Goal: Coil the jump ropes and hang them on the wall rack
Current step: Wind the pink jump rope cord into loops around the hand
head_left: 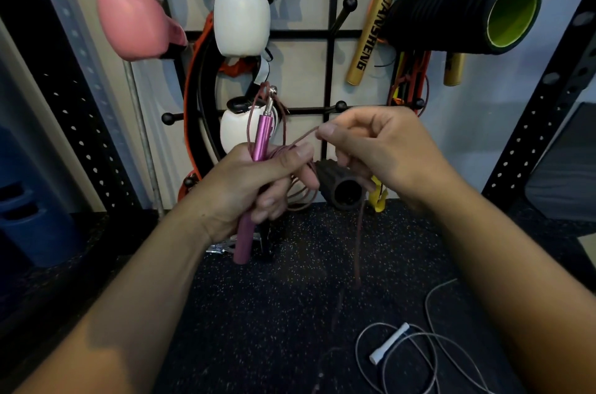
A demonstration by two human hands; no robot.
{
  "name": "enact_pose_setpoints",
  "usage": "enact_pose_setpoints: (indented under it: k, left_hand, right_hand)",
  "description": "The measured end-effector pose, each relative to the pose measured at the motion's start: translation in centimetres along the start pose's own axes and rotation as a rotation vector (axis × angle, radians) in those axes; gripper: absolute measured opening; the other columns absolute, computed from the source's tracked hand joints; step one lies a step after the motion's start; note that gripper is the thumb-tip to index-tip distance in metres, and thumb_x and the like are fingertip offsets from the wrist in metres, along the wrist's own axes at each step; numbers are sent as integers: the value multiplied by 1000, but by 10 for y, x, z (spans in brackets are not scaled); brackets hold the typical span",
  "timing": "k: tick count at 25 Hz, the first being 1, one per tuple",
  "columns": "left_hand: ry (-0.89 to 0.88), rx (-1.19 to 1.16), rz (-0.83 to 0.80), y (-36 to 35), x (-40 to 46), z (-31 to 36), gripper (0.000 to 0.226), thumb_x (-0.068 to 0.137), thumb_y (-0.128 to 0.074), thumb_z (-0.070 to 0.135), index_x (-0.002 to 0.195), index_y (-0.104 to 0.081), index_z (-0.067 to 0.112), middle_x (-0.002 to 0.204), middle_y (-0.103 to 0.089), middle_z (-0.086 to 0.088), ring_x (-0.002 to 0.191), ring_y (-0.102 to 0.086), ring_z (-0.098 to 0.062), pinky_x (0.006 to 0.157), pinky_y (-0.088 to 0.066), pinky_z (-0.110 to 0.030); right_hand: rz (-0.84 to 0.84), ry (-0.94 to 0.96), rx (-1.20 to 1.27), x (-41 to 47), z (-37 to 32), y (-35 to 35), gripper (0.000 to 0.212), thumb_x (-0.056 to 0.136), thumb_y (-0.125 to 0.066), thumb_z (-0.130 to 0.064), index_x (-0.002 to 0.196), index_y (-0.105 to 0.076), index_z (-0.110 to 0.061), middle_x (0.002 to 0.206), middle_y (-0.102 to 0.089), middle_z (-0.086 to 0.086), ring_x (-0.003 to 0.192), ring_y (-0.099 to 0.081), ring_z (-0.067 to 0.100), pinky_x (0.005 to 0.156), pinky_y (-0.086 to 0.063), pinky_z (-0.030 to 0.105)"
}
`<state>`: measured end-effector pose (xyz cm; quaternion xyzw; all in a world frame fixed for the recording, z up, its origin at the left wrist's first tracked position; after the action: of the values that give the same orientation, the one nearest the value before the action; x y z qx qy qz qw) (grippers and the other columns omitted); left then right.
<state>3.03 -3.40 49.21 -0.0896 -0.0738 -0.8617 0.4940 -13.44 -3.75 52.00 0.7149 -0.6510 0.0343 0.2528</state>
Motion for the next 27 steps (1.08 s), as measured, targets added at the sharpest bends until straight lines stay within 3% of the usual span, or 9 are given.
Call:
enact_pose_setpoints:
  k: [4,6,9,11,14,18,22,25,27]
  left_hand:
    - [-40,-145,24,2,1,3,33,93,-59,30,72,-72,8,33,-39,8,26,-36,-4,41,-42,-19]
    - [-61,-232,51,5,1,5,34,94,-58,28,70,-72,9,32,-38,9,25,-35,-2,40,-41,-19]
    - [-57,-284,45,9,1,4,36,93,-58,32,67,-72,10,31,-41,8,25,-39,-2,40,-42,-19]
    - [-54,-296,-32,2,0,4,42,94,-57,38,64,-69,11,28,-38,11,22,-35,0,37,-39,-18]
    - [-58,-331,21,-1,0,6,38,93,-55,34,66,-72,12,33,-46,9,27,-44,-2,41,-44,-19]
    - [-81,-471,-36,-5,-1,18,34,94,-51,25,72,-73,11,34,-49,10,27,-46,1,39,-41,-15]
    - [-157,-756,-65,-8,1,31,30,99,-50,25,84,-68,7,42,-55,8,35,-53,-1,46,-49,-18]
    - [-238,-1076,175,9,12,24,38,102,-50,21,83,-75,0,60,-72,3,51,-70,-6,53,-59,-24]
    - [-277,-939,350,27,12,15,37,106,-48,21,90,-77,4,81,-81,-1,74,-78,-11,66,-62,-24]
  right_hand:
    - [172,-9,-157,-1,3,7,47,91,-71,-52,72,-72,-9,54,-48,6,48,-37,19,44,-33,21]
    - [91,-23,-140,3,7,4,35,100,-62,-43,84,-76,-15,64,-46,7,59,-38,21,51,-32,24]
    - [53,-43,-11,6,10,6,20,103,-62,-28,101,-78,-16,62,-57,1,53,-42,17,48,-35,26]
    - [156,-59,8,3,13,12,27,96,-71,-36,92,-77,-10,55,-64,1,45,-45,20,45,-39,28]
    - [289,-63,-78,0,16,16,53,93,-70,-51,69,-65,-3,48,-49,3,41,-39,17,43,-36,23]
    - [157,-62,-43,8,24,7,32,104,-57,-37,84,-71,-16,63,-47,-5,59,-39,16,54,-32,24]
    - [204,-78,65,1,29,5,34,100,-65,-38,86,-74,-8,52,-58,-2,48,-51,18,50,-47,36]
    - [-29,-296,-63,-9,48,-25,56,96,-58,-59,64,-62,-13,43,-51,-4,39,-52,21,77,-58,55]
    - [-333,-384,-92,-18,57,-55,58,102,-45,-58,68,-63,-14,46,-45,-6,40,-47,18,76,-59,50]
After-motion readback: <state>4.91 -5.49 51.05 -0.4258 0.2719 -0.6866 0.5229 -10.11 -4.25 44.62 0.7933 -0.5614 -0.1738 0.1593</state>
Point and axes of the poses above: each hand's wrist, its own x-axis towards the middle knuckle, its own y-axis out of the back of the hand, z = x × y, the point moved 7 cm from there along x, towards the middle knuckle
